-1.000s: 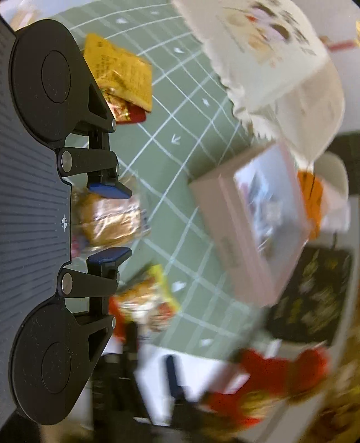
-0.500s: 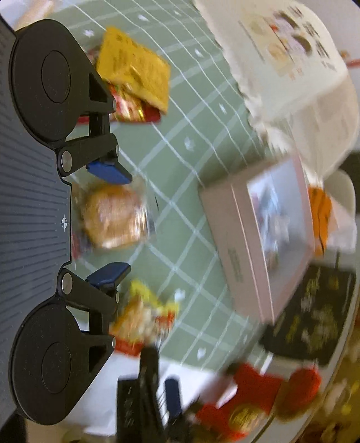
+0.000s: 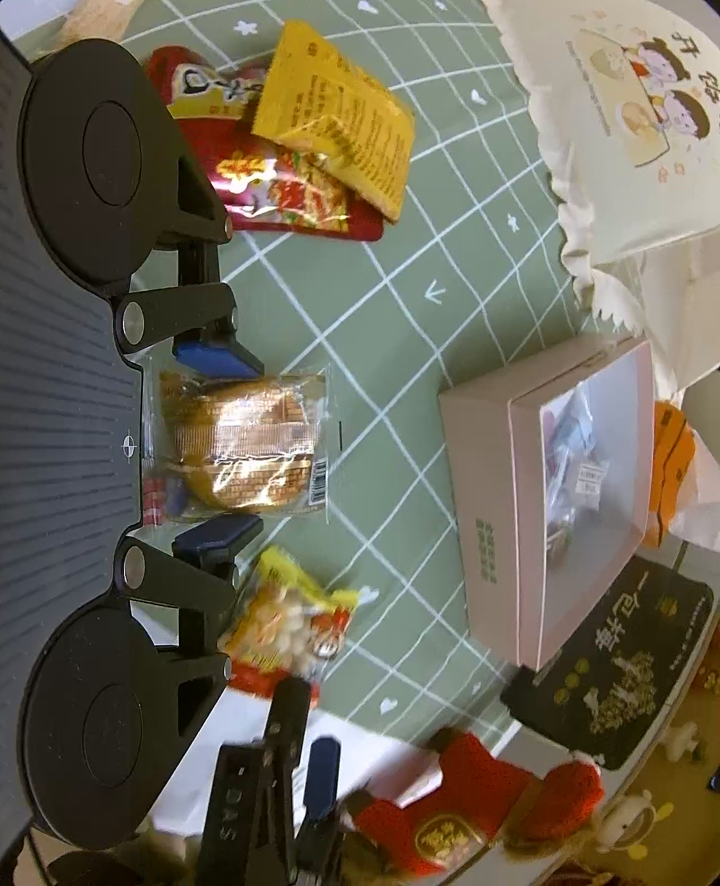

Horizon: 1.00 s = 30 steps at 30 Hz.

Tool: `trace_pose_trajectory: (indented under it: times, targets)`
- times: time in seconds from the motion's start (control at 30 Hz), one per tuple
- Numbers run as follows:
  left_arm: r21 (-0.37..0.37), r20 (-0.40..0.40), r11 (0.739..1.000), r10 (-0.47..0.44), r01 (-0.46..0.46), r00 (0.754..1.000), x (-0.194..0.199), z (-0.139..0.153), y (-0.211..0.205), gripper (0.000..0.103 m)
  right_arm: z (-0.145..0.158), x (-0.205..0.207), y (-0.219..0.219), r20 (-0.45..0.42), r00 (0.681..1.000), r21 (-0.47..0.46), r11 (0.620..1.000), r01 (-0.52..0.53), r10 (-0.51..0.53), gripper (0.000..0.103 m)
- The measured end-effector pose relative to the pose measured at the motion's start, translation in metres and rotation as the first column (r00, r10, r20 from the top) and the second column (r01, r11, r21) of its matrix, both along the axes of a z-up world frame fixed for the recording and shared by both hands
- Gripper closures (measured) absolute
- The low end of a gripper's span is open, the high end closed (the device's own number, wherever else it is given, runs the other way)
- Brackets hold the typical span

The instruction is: Organize snacks

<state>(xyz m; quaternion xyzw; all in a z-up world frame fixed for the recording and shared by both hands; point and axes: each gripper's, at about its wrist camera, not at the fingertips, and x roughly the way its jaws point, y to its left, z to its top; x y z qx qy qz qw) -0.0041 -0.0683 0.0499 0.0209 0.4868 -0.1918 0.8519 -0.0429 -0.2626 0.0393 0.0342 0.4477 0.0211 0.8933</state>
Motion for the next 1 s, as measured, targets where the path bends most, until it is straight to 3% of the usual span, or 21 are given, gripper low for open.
trace_pose_trajectory:
  times: [0.3,0.4,0.57,0.63,0.67,0.8,1.0]
  targets:
    - [-0.081,0.009,0.987,0.137,-0.136,0.991,-0.013,0.021,0.041,0.047,0.018,0.001,0.016,0.042,0.993,0.109,0.988,-0.112,0.108,0.036]
    - [-0.079,0.001,0.984,0.161,-0.161,0.987,-0.012,0.023,0.049,0.047,0.018,0.008,0.037,0.051,0.981,0.053,0.98,-0.192,0.189,0.036]
    - [-0.08,-0.009,0.986,0.147,-0.147,0.989,-0.018,0.026,0.053,0.052,0.002,0.027,0.057,0.018,0.949,-0.038,0.949,-0.313,0.314,0.036]
    - [-0.08,-0.014,0.987,0.142,-0.143,0.99,-0.019,0.025,0.053,0.079,-0.004,0.036,0.052,-0.019,0.954,-0.019,0.954,-0.298,0.298,0.036]
    - [-0.086,-0.02,0.986,0.139,-0.14,0.99,-0.019,0.025,0.053,0.08,-0.007,0.039,0.049,-0.042,0.957,0.006,0.958,-0.287,0.287,0.036]
    - [-0.099,-0.021,0.986,0.13,-0.132,0.991,-0.019,0.023,0.05,0.08,-0.008,0.028,0.043,-0.045,0.958,0.05,0.958,-0.282,0.284,0.033]
    - [-0.043,-0.032,0.998,0.045,-0.047,0.998,-0.023,0.014,0.028,0.078,-0.013,0.005,0.056,-0.025,0.94,-0.058,0.939,-0.34,0.339,0.03]
